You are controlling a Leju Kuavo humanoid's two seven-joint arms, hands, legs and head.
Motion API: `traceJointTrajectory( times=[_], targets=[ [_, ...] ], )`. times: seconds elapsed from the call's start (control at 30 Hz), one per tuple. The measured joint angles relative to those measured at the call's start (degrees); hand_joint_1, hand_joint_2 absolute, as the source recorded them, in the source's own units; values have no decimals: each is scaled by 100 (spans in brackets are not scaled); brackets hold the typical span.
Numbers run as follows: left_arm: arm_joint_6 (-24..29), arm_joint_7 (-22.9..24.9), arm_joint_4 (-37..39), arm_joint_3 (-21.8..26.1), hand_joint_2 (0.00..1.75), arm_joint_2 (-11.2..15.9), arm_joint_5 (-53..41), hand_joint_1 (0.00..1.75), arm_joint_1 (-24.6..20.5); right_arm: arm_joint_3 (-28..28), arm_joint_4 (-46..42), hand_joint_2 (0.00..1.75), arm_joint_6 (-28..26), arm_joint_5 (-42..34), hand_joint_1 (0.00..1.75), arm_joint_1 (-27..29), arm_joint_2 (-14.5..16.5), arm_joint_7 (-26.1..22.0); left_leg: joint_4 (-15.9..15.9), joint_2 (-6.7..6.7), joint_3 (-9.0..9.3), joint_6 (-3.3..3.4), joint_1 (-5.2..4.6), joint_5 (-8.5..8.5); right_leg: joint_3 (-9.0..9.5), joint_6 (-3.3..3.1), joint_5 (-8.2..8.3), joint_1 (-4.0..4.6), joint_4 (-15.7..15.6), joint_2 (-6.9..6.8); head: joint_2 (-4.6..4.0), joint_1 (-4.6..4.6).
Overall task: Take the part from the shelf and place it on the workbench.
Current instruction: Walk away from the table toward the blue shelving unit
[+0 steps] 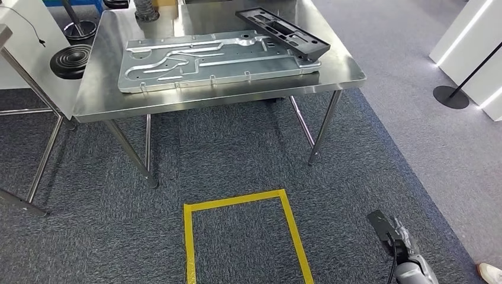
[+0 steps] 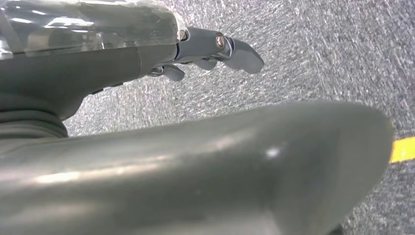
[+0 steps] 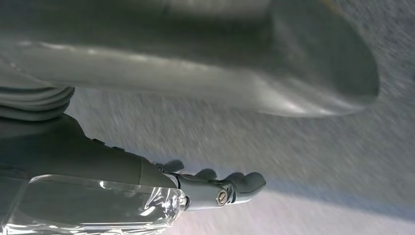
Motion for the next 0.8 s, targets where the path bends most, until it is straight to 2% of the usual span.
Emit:
traceJointTrajectory(
  times=[0.03, 0.07, 0.17, 0.2, 0.23, 0.27, 0.33, 0.37, 0.4, 0.5, 0.53, 0.57, 0.6, 0.67, 0.7, 0.73, 0.77, 0.8],
  targets=[
    [0, 6, 0, 0, 0, -1, -5, 0, 1, -50, 20, 0, 27, -43, 0, 59, 62, 6, 62, -1, -31, -37, 2, -69, -12, -42, 43, -11, -27, -3, 0, 0],
    [0, 13, 0, 0, 0, -1, -8, 0, 0, -102, 40, 0, 63, -85, 0, 113, 134, 14, 232, -2, -98, -67, 4, -221, -34, -82, 86, -25, -54, -6, -1, 0],
    [0, 31, 0, 0, 0, 1, -12, 0, 2, -264, 112, 0, 198, -194, 0, 288, 380, 63, 1275, -3, -450, -127, 12, -907, -161, -137, 173, -22, -38, -6, -1, 0],
    [0, 33, 0, 0, 0, 1, -13, 0, 5, -313, 140, 0, 239, -225, 0, 353, 465, 82, 1523, -3, -504, -139, 13, -1020, -214, -138, 197, -18, -15, -5, -1, 0],
    [1, 34, 0, 0, 0, 1, -13, 0, 8, -358, 166, 0, 265, -251, 0, 417, 547, 100, 1562, -2, -455, -145, 13, -1023, -267, -133, 217, -17, 12, -2, -1, 0],
    [3, 35, 0, 0, 0, 2, -15, 0, 8, -400, 191, 0, 282, -269, 0, 475, 627, 117, 1362, -2, -288, -144, 13, -926, -318, -125, 233, -17, 47, 2, -1, 0],
    [10, 35, 0, -1, 0, 7, -26, 0, -5, -472, 229, 0, 289, -287, 0, 568, 758, 154, 570, -8, 216, -115, 12, -676, -416, -99, 251, -12, 136, 10, -1, 0],
    [16, 35, 0, -1, 0, 9, -34, 0, -14, -506, 244, 0, 299, -298, 0, 605, 815, 169, 250, -14, 393, -78, 8, -599, -457, -78, 260, -3, 179, 13, -1, 0],
    [21, 36, 0, -2, 0, 11, -42, 0, -19, -540, 256, 0, 314, -315, 0, 637, 863, 183, 66, -19, 482, -38, 1, -569, -488, -50, 273, 6, 210, 15, -1, 0],
    [27, 45, 0, -2, 0, 12, -58, 0, -14, -638, 290, 0, 372, -381, 0, 749, 966, 222, 12, -14, 455, 86, -14, -499, -522, 58, 324, 0, 228, 25, 0, 0],
    [27, 54, 0, -2, 0, 13, -62, 0, -16, -669, 300, 0, 385, -393, 0, 792, 991, 239, -2, -7, 437, 129, -7, -455, -547, 93, 267, -10, 273, 34, 0, 0],
    [27, 65, 0, -2, 0, 14, -66, 0, -22, -697, 310, 0, 397, -399, 0, 829, 1014, 261, -18, 2, 407, 171, 5, -405, -603, 127, 123, -21, 412, 44, 0, 0],
    [26, 75, 0, -2, 0, 14, -69, 0, -27, -722, 319, 0, 411, -401, 0, 859, 1034, 281, -28, 11, 368, 200, 13, -358, -693, 156, -101, -36, 659, 53, 0, 0],
    [24, 89, 0, -2, 0, 13, -73, 0, -25, -762, 337, 0, 447, -403, 0, 903, 1084, 326, -22, 24, 266, 221, 6, -285, -924, 205, -599, -58, 1381, 57, -1, 0],
    [25, 91, 0, -2, 0, 12, -73, 0, -21, -775, 345, 0, 462, -403, 0, 929, 1112, 344, -14, 31, 211, 217, 1, -251, -993, 219, -742, -67, 1681, 56, -1, 0],
    [25, 94, 0, -2, 0, 12, -72, 0, -20, -784, 355, 0, 472, -404, 0, 955, 1143, 362, -3, 36, 156, 213, -1, -219, -977, 224, -777, -73, 1816, 56, -1, 0],
    [26, 97, 0, -2, 0, 12, -72, 0, -20, -788, 362, 0, 474, -404, 0, 979, 1167, 380, 9, 38, 106, 205, -4, -191, -845, 217, -704, -75, 1711, 56, -1, 0],
    [28, 99, 0, -2, 0, 11, -72, 0, -21, -791, 369, 0, 476, -403, 0, 997, 1190, 400, 22, 38, 60, 194, -7, -162, -592, 197, -563, -74, 1381, 56, -1, 0]
  ],
)
